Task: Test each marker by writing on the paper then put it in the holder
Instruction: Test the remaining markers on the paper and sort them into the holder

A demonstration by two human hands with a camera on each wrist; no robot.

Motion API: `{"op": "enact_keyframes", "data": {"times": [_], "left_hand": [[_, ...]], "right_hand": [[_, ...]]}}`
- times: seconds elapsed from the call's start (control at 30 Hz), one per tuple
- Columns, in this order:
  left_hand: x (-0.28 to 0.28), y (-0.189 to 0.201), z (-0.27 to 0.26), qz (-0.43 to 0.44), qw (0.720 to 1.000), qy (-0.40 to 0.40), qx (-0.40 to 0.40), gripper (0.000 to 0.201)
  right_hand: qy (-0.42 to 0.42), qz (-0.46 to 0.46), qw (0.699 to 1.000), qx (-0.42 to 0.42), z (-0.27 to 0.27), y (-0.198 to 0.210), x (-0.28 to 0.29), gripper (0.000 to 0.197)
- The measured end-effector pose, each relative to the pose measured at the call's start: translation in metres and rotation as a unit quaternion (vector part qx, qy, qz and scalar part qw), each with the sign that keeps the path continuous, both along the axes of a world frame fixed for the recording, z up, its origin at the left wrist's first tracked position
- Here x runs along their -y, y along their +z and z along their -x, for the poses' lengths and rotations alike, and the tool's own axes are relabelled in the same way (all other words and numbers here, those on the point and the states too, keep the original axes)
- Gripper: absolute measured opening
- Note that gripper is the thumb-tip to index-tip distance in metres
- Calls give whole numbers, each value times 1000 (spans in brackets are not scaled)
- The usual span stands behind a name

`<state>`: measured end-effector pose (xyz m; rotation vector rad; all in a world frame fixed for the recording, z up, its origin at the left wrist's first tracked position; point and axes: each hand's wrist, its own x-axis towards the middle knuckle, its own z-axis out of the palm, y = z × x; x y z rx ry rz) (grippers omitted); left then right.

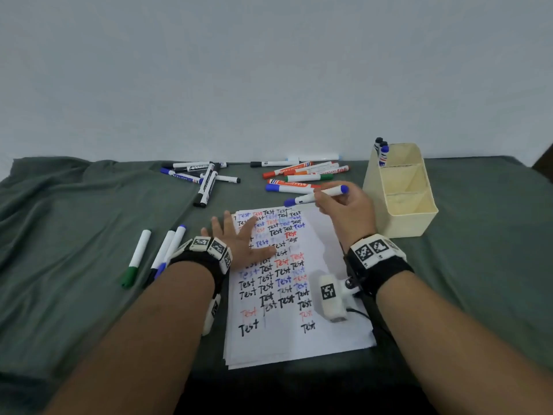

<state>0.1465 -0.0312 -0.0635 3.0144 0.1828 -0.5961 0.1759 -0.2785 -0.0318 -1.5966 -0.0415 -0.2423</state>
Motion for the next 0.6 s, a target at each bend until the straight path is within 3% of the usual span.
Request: {"op": "enact_keyframes", "data": {"times": [0.13,0.27,0.5,0.6], "left_hand": [[1,6,-2,-3,1000,1,-26,134],[1,8,0,-11,999,-4,-30,123],[1,10,2,-11,999,-8,-32,120],[2,11,4,-6,999,-4,-32,121]], "right_hand": [[-43,-52,993,94,4,40,25,40],[-117,23,981,151,1,71,72,52],[-180,226,950,115,-6,52,126,48],[-172,270,946,45,-6,37,129,53]]}}
